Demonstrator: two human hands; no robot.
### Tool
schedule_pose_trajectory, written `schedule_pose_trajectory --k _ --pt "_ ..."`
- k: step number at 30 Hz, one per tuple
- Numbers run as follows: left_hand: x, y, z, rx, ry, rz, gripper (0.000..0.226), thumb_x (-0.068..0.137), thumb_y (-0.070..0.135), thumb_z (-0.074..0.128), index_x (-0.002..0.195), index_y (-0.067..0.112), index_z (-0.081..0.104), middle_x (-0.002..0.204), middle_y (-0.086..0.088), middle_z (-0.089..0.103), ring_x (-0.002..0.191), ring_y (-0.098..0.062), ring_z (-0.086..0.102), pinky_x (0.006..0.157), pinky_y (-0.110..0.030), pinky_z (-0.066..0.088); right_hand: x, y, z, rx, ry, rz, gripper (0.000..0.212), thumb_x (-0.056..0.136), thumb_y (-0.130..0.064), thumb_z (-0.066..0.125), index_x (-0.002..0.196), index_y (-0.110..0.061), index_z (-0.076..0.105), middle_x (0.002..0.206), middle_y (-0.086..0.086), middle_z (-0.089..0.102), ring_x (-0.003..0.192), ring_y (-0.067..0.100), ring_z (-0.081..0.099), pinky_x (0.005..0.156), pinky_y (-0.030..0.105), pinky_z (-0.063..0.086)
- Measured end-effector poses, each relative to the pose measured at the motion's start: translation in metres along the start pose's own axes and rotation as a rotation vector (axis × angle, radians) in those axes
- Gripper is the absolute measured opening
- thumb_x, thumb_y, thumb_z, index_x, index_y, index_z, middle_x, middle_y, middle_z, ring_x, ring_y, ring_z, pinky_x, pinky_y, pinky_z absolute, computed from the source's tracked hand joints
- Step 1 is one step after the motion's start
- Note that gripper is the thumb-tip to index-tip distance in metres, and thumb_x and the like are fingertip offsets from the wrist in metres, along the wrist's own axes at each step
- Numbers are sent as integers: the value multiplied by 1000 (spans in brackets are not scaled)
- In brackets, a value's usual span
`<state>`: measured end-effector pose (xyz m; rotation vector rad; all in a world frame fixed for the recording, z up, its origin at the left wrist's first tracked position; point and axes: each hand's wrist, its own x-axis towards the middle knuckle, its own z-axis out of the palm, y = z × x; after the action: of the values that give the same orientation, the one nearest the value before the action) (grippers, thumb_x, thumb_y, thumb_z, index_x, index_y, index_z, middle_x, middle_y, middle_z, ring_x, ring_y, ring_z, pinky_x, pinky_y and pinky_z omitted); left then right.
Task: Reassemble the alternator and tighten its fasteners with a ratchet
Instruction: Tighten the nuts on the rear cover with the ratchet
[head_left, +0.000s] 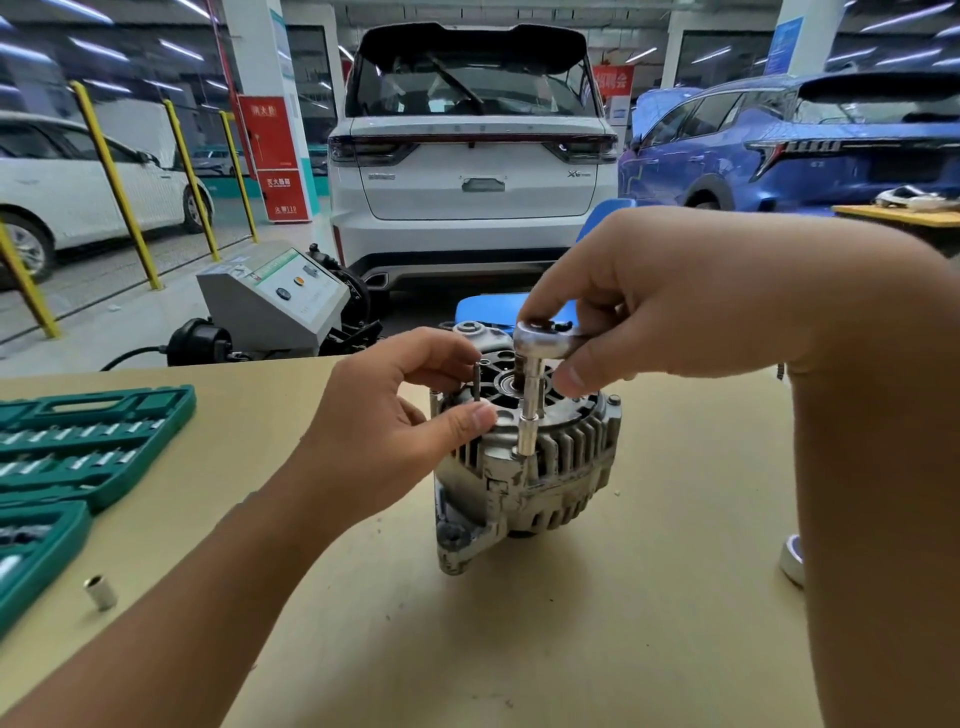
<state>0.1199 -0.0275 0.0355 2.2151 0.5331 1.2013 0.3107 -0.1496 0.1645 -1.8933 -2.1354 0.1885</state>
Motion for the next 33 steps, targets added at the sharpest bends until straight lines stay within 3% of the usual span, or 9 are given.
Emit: schedule_pose_trajectory --k 5,8,10,14,19,25,28,29,33 --pt "0 4 0 38 19 15 35 80 27 88 111 28 72 99 16 72 98 -10 68 64 -39 58 4 -4 4 -48 21 12 34 81 -44 79 113 -50 69 60 -18 61 49 0 53 56 27 40" --pt "0 14 4 130 158 132 27 81 42 79 103 27 73 100 14 69 97 -8 63 73 -22 50 4 -8 4 -72 31 19 30 79 -45 80 108 -50 71 59 -20 61 50 -1 54 54 25 38" --pt "0 21 7 102 146 187 27 80 47 77 94 24 76 89 12 67 77 -8 60 66 -15 42 4 -11 4 -109 42 4 19 76 -49 80 92 -44 72 61 -20 63 52 -2 54 51 23 37" --pt "-2 25 15 -120 -58 131 25 75 39 86 86 18 78 60 8 59 48 -7 43 47 -24 37 2 -18 4 -148 14 -15 22 73 -54 79 76 -34 70 60 -18 63 53 2 57 47 28 44" --pt "-3 20 19 -164 -75 109 16 78 35 82 79 21 74 59 3 57 52 -12 46 50 -27 40 4 -22 8 -165 55 -16 12 78 -39 83 81 -33 73 63 -17 63 57 3 57 49 20 42" --pt "-6 20 22 -243 35 72 11 84 25 81 76 28 73 61 -1 62 41 -18 59 39 -30 48 15 -24 18 -198 154 9 31 88 -11 73 108 -34 77 91 -7 72 76 16 68 71 36 62" --pt "-6 22 26 -296 44 29 7 80 22 83 82 26 77 59 1 65 41 -12 59 41 -23 46 15 -25 17 -276 153 9 7 82 -24 78 89 -24 75 73 -5 66 64 16 61 54 30 54" --pt "-5 23 27 -307 39 32 7 81 22 83 83 26 78 60 4 66 43 -7 58 43 -19 45 13 -25 16 -292 140 18 13 80 -31 81 83 -22 72 69 -5 63 59 15 57 49 28 46" --pt "-5 19 22 -333 -5 21 7 81 16 77 83 23 77 60 -3 65 42 -13 56 44 -23 46 7 -26 11 -229 97 23 19 83 -21 79 92 -35 69 79 -11 63 70 11 60 55 26 47"
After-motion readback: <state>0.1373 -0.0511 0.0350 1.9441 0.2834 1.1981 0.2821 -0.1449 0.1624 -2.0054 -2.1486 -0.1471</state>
